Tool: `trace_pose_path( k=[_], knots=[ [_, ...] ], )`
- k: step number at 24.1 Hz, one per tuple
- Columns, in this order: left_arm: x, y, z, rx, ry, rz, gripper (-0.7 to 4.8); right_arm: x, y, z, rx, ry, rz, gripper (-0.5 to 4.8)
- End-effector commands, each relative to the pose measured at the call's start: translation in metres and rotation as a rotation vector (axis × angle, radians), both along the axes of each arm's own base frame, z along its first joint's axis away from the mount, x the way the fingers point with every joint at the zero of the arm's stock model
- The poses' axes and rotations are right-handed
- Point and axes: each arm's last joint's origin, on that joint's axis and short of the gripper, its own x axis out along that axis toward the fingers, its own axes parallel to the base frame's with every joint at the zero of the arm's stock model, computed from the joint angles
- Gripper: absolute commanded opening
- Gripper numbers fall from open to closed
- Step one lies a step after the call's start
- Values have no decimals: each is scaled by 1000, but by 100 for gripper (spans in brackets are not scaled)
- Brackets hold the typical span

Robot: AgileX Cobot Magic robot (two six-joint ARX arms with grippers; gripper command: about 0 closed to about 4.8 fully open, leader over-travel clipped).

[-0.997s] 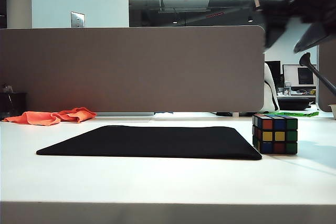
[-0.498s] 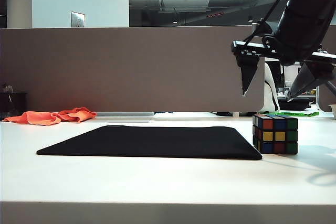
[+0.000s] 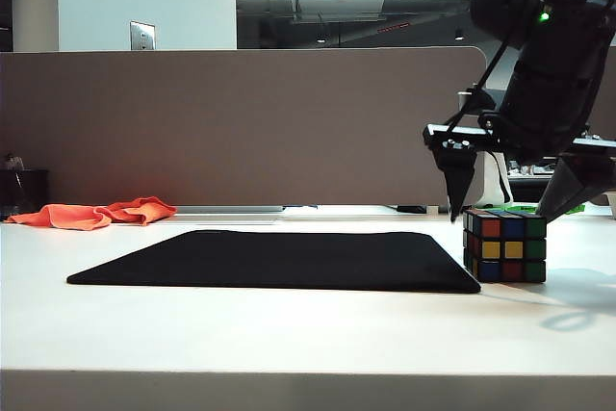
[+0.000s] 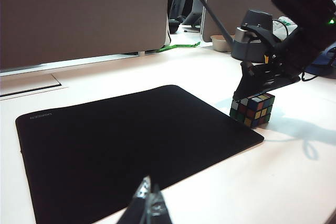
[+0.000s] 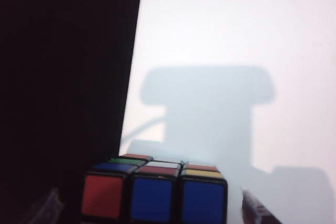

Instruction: Pick up the cube on the right side of the mouse pad, then place it in the center of the mouse pad.

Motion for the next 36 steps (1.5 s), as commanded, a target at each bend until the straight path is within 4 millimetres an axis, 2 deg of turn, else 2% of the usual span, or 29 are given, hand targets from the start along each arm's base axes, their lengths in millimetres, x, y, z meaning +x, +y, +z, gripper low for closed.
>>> trace_pose_path(
  k=[1, 10, 21, 36],
  knots=[
    [0, 0, 1, 0, -8, 0, -6, 2, 0, 2, -10, -29, -19, 479],
    [0, 0, 1, 0, -8, 1, -6, 4, 0, 1, -24, -36, -33, 479],
    [0, 0, 1, 0, -8, 1, -6, 11, 2, -21, -42, 21, -29, 479],
    [0, 0, 1, 0, -8, 1, -6, 11, 3, -22, -44, 17, -31, 479]
  ],
)
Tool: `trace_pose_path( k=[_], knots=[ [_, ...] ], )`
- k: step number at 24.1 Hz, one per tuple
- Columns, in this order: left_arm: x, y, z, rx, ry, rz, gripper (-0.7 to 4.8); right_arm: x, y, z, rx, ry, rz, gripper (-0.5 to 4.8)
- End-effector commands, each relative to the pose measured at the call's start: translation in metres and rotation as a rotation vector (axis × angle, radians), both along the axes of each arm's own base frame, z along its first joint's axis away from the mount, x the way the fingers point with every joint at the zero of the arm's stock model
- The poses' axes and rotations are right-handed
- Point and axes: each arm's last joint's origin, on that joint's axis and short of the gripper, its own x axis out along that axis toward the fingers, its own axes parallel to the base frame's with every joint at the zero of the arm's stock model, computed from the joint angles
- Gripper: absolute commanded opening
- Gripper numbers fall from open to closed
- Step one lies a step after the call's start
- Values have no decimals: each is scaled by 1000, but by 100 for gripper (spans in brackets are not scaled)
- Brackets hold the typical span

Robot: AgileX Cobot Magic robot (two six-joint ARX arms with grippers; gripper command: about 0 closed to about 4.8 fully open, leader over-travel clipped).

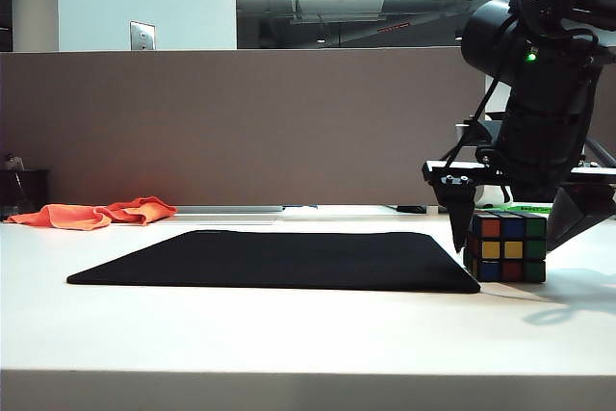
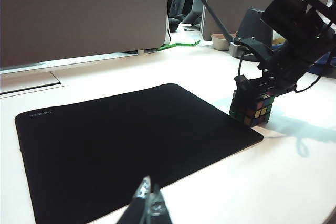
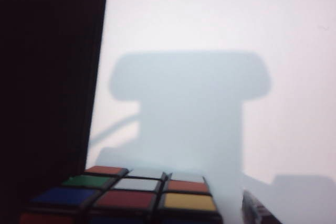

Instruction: Pick up the cube on the right side of the mouse pad, then place it in the center of the mouse pad.

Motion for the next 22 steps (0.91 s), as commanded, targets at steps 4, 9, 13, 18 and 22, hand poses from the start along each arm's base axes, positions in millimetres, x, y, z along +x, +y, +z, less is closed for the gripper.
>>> trace_pose_path(
  k=[4, 9, 13, 18, 22],
  knots=[
    [0, 0, 2, 0, -14, 1, -6, 2, 1, 3, 6, -22, -5, 479],
    [0, 0, 2, 0, -14, 1, -6, 0, 0, 2, 1, -7, -6, 479],
    [0, 0, 2, 0, -14, 0, -6, -1, -1, 0, -8, 16, -5, 457],
    [0, 0, 2, 0, -14, 0, -6, -3, -1, -1, -14, 33, -5, 344],
    [0, 0, 2, 0, -14, 0, -6, -3, -1, -1, -13, 36, -4, 307]
  ],
)
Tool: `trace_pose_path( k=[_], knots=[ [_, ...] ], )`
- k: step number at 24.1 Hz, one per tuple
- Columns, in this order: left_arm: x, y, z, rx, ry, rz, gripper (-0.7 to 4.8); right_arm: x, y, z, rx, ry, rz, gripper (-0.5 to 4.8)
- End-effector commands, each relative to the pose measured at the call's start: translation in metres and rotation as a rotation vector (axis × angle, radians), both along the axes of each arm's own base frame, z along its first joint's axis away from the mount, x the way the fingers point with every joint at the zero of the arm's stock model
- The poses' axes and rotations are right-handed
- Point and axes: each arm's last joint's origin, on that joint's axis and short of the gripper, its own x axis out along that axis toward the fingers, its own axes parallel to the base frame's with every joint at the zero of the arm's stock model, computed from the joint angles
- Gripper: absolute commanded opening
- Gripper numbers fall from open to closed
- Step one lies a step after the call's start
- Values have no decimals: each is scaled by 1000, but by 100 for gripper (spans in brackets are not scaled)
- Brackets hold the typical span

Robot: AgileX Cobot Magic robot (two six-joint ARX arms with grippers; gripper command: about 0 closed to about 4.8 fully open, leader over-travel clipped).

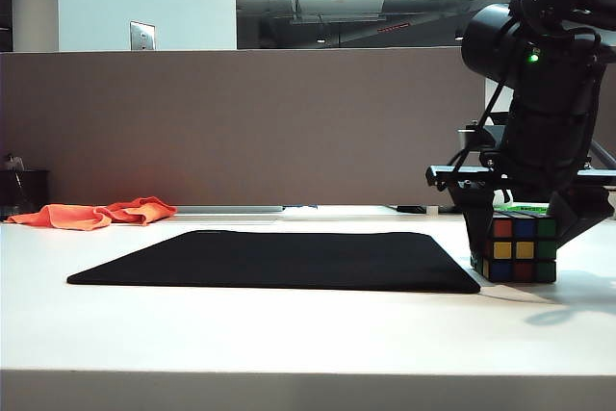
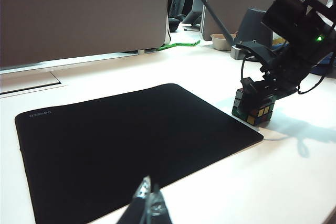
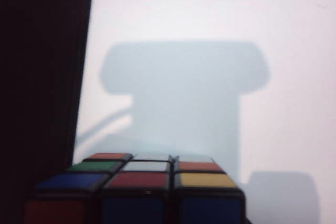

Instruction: Pick up the cube on the right side of the mouse pad, then place it in the center of the mouse pad.

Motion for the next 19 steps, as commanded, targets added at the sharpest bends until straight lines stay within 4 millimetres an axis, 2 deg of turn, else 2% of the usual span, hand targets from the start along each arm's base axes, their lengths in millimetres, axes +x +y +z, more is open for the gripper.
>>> trace_pose_path(
  k=[1, 12, 19],
  knots=[
    [0, 0, 2, 0, -15, 0, -6, 0, 0, 2, 2, -3, -1, 304],
    [0, 0, 2, 0, -15, 0, -6, 4, 2, 4, 26, -46, 5, 304],
    [0, 0, 2, 0, -15, 0, -6, 11, 9, 12, 168, -125, 85, 303]
  ],
)
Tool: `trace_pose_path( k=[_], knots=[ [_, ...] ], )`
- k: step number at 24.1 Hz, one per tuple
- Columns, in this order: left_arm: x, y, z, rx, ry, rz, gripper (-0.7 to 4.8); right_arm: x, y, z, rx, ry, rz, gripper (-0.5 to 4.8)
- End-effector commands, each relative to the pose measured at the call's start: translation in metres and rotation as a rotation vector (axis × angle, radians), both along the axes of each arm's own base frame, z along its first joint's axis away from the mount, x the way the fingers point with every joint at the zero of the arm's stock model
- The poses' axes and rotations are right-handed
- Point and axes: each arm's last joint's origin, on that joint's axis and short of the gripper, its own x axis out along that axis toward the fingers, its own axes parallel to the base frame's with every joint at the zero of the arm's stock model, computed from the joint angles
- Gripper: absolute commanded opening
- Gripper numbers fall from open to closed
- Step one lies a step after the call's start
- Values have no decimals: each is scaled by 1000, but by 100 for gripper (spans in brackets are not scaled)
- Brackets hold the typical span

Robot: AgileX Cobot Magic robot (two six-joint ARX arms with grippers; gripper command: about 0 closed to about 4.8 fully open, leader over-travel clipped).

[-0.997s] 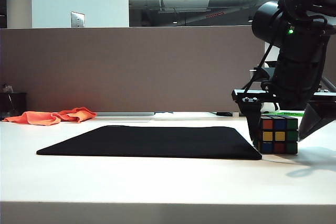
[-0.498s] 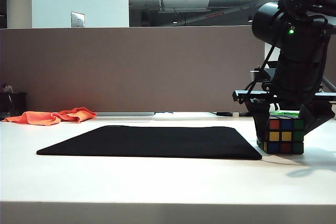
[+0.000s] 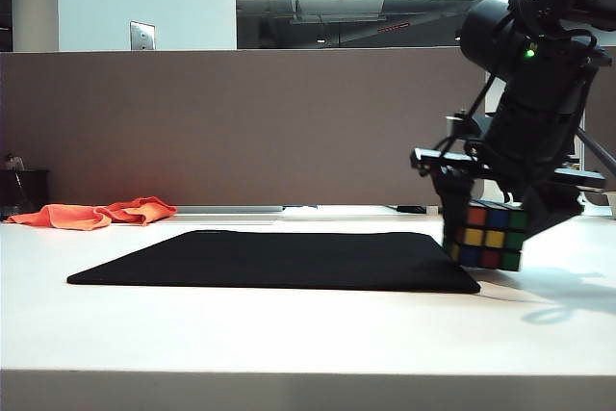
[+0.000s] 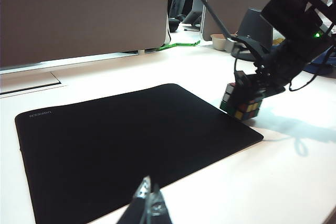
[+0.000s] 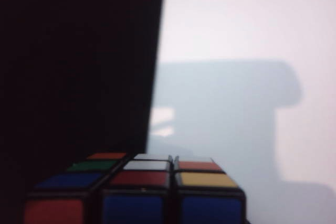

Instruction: Pick up the cube on the right side of the mouse pad, then place it in the center of the mouse pad.

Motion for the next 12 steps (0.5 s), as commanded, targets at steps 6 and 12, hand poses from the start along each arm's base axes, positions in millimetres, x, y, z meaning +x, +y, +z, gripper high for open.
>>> trace_pose_path(
  k=[6, 12],
  knots=[
    [0, 0, 2, 0, -15, 1, -6, 10, 8, 18, 117, -83, 71, 258],
    [0, 0, 2, 0, -14, 1, -6, 21, 23, 49, 231, -178, 137, 215]
  ],
)
